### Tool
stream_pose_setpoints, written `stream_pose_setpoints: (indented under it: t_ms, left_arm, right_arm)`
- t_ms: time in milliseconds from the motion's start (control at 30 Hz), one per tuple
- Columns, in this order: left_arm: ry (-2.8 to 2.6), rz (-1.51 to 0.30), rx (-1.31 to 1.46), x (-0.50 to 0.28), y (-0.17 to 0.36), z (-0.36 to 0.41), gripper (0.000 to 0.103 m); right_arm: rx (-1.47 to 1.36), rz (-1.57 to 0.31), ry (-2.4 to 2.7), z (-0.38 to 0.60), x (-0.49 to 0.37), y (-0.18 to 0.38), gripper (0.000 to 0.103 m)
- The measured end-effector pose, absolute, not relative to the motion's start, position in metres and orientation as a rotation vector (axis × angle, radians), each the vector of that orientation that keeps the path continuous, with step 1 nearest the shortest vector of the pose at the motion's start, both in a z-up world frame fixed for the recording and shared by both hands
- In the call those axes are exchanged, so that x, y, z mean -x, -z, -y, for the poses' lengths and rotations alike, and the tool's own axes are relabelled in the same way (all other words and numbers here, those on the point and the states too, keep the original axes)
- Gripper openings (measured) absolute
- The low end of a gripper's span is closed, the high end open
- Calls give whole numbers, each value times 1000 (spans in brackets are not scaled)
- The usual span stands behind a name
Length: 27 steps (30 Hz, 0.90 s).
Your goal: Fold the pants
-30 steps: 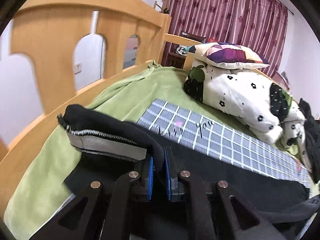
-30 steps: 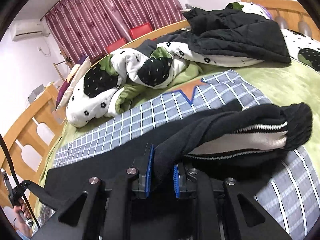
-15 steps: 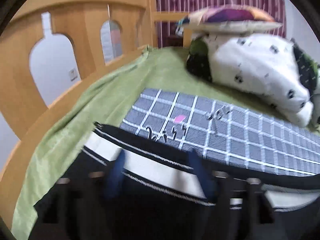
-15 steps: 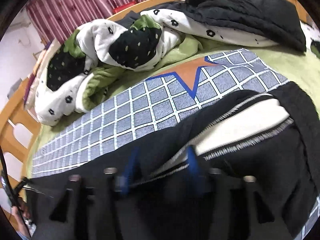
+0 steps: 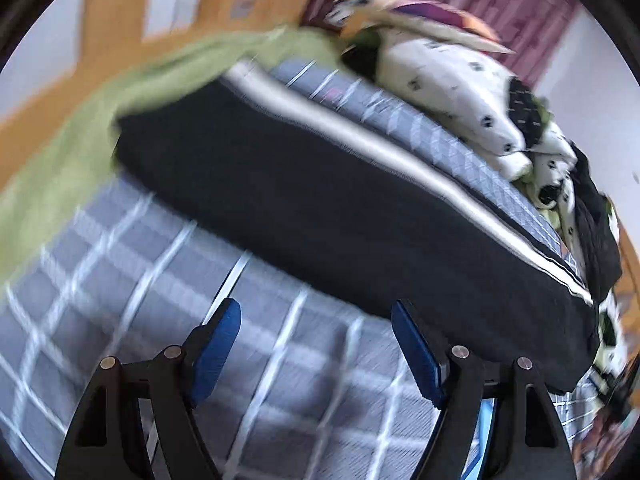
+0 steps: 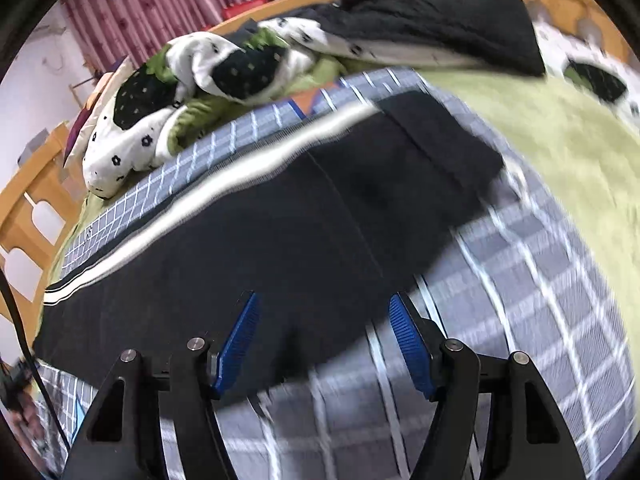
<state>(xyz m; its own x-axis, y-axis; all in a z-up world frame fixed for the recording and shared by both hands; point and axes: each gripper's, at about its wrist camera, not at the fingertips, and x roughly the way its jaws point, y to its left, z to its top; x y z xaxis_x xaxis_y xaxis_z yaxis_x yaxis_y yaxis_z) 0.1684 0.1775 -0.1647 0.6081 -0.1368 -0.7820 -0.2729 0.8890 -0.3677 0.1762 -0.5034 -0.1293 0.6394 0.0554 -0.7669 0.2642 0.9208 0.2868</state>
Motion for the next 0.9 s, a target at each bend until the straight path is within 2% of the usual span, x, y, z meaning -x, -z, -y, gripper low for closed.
stream_pose_setpoints:
  t_ms: [133,333,400,433,467,500,533,567,600,800,900]
  left_arm:
    - [-101,-889,643,-173,174,-204,76]
    - [-137,-870,702,-222,184,-222,74]
    - [-164,-853,699,-233,186,-224,74]
    - [-180,-849,693,-238,186,-223,74]
    - [-204,-843,676,-240,184,-222,66]
    - [-237,-842,643,-244,182,-221,42]
    - [-268,-853,600,-248,179,-222,27]
    - [-260,-862,562,-253,174,-223,17]
    - [-226,-870,559,-256,166,-225,12]
    - [-119,-760,510,-223,77,-215,11]
    - [-69,-745,461,-183,54,-201,11]
  right_arm:
    - [-509,-878,124,518,-166,154,67]
    - [-597,-838,108,528,-202,164,66]
    - [-595,-849,135,531,-224,171,58]
    - [-570,-846,155,531,-235,172,48]
    - [-542,-847,182,530,-244,172,38]
    - [-534,-848,192,531,-251,171,32]
    - [-535,-844,205,532,-259,168,24]
    - [-542,-843,213,534,-263,165,19]
    - [-543,-835,217,535,-266,159,18]
    - [-519,-725,137,538,-248,81,13]
    - [-457,-702,139,539,-216,40,13]
